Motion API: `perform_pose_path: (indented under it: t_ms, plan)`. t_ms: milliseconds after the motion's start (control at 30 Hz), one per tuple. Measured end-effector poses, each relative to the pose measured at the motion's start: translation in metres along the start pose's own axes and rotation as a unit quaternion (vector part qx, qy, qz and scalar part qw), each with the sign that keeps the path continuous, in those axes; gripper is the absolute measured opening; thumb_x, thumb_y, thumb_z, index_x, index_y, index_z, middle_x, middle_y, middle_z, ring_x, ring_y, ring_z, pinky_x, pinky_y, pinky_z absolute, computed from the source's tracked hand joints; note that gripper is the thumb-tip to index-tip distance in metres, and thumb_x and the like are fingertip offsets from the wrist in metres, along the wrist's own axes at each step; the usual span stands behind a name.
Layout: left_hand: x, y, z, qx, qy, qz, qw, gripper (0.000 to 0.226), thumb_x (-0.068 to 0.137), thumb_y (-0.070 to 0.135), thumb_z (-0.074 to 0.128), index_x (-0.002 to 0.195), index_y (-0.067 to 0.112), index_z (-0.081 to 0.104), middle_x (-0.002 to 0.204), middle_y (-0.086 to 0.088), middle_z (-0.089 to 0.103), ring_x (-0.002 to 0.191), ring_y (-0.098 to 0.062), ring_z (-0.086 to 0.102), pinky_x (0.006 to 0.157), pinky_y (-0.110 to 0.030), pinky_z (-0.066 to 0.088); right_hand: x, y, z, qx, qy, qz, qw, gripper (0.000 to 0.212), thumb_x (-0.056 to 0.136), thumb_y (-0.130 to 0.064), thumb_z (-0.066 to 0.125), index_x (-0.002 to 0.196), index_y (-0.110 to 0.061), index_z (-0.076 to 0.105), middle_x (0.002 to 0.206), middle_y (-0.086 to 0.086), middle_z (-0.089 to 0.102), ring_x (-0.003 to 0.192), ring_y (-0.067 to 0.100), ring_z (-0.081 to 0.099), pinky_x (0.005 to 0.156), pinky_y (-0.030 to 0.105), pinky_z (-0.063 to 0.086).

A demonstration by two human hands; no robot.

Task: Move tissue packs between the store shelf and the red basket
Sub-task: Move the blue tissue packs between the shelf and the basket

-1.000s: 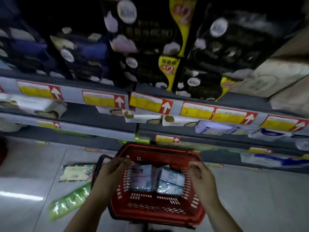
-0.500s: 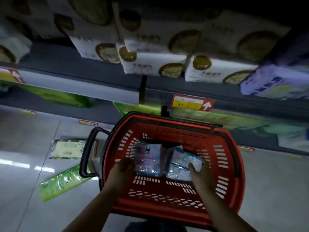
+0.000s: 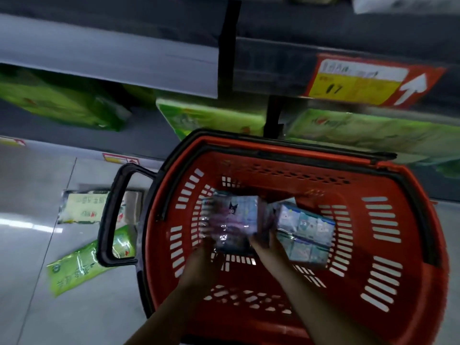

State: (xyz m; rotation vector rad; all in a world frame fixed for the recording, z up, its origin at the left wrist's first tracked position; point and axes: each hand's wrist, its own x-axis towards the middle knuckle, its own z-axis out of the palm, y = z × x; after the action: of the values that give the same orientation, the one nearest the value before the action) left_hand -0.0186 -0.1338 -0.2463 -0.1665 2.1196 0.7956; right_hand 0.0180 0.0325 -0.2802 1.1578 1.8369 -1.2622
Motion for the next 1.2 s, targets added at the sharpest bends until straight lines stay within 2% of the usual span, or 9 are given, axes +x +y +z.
perform_pose_path:
  t_ms: [100, 200, 333, 567, 700, 867, 933, 1033, 1200]
  plan:
    - [0.002, 0.001, -0.002, 0.005, -0.01, 0.019, 1.0, 0.027, 0.095, 0.017, 0.049, 0.122, 0.021, 0.05, 0.106, 0.011, 0.061, 0.098, -0.005, 0.06, 0.081, -0.025, 0.052, 0.009, 0.0, 0.015, 0.036, -0.017, 0.004, 0.999, 0.078, 0.086, -0.05, 0.059, 0.147, -0.016, 0.025, 0.143, 0.009, 0.046, 0.124, 0.027, 0.05, 0.102, 0.034, 0.042]
    - [0.004, -0.006, -0.001, -0.014, -0.007, 0.02, 1.0, 0.022, 0.097, 0.015, 0.046, 0.115, 0.029, 0.046, 0.094, 0.022, 0.053, 0.088, 0.008, 0.054, 0.069, -0.012, 0.044, 0.012, 0.0, 0.021, 0.057, -0.02, 0.02, 0.998, 0.078, 0.081, -0.052, 0.064, 0.142, -0.015, 0.033, 0.14, 0.011, 0.049, 0.122, 0.029, 0.052, 0.102, 0.043, 0.044]
    - [0.012, -0.004, -0.001, 0.037, -0.017, 0.019, 0.999, 0.023, 0.099, 0.019, 0.042, 0.12, 0.029, 0.043, 0.105, 0.018, 0.051, 0.078, 0.006, 0.048, 0.059, -0.009, 0.036, 0.008, -0.005, 0.022, 0.059, 0.01, 0.038, 0.997, 0.094, 0.071, -0.058, 0.066, 0.144, -0.01, 0.03, 0.137, 0.011, 0.052, 0.119, 0.027, 0.055, 0.092, 0.031, 0.046]
    - [0.008, -0.007, 0.001, -0.003, -0.004, 0.015, 1.0, 0.021, 0.099, 0.019, 0.043, 0.12, 0.022, 0.048, 0.094, 0.015, 0.05, 0.089, -0.003, 0.052, 0.064, -0.009, 0.037, 0.001, -0.014, 0.022, 0.107, 0.053, 0.033, 0.992, 0.08, 0.083, -0.034, 0.068, 0.144, -0.003, 0.026, 0.134, 0.011, 0.053, 0.117, 0.026, 0.053, 0.079, 0.021, 0.037]
    - [0.006, -0.005, 0.0, -0.04, 0.014, -0.011, 0.999, 0.02, 0.1, 0.02, 0.041, 0.117, 0.02, 0.05, 0.09, 0.011, 0.054, 0.084, -0.006, 0.054, 0.064, -0.011, 0.04, 0.0, -0.009, 0.03, 0.149, 0.052, 0.024, 0.987, 0.095, 0.077, -0.032, 0.074, 0.148, -0.009, 0.016, 0.135, 0.01, 0.053, 0.12, 0.025, 0.053, 0.087, 0.024, 0.04]
    - [-0.001, 0.0, 0.002, -0.037, 0.009, 0.005, 0.999, 0.023, 0.1, 0.021, 0.041, 0.121, 0.02, 0.049, 0.096, 0.01, 0.058, 0.084, -0.002, 0.055, 0.063, -0.012, 0.04, -0.003, -0.007, 0.027, 0.173, 0.055, 0.028, 0.983, 0.086, 0.075, -0.036, 0.075, 0.144, -0.01, 0.03, 0.134, 0.009, 0.055, 0.118, 0.026, 0.055, 0.094, 0.03, 0.045]
    - [-0.003, 0.005, -0.001, -0.031, 0.012, 0.007, 0.999, 0.025, 0.1, 0.02, 0.041, 0.123, 0.018, 0.047, 0.094, 0.013, 0.055, 0.086, -0.002, 0.055, 0.066, -0.013, 0.043, -0.009, -0.006, 0.019, 0.172, 0.051, 0.027, 0.983, 0.07, 0.08, -0.037, 0.071, 0.137, -0.008, 0.043, 0.126, 0.009, 0.06, 0.103, 0.021, 0.06, 0.076, 0.017, 0.051]
    - [-0.011, 0.012, -0.008, -0.032, 0.029, 0.016, 0.999, 0.031, 0.097, 0.017, 0.045, 0.129, 0.018, 0.044, 0.108, 0.008, 0.059, 0.098, -0.005, 0.057, 0.078, -0.019, 0.049, -0.016, -0.002, 0.001, 0.179, 0.048, 0.018, 0.983, 0.04, 0.087, -0.028, 0.064, 0.118, -0.003, 0.058, 0.105, 0.01, 0.066, 0.075, 0.008, 0.058, 0.045, 0.003, 0.04]
    - [-0.033, 0.03, -0.025, -0.107, 0.053, 0.012, 0.993, 0.032, 0.095, 0.022, 0.052, 0.126, 0.021, 0.043, 0.115, 0.01, 0.057, 0.093, -0.001, 0.056, 0.064, -0.01, 0.04, -0.044, 0.001, -0.037, 0.219, 0.011, 0.008, 0.976, 0.039, 0.08, -0.033, 0.068, 0.112, -0.012, 0.061, 0.104, 0.004, 0.069, 0.084, 0.011, 0.065, 0.058, 0.014, 0.047]
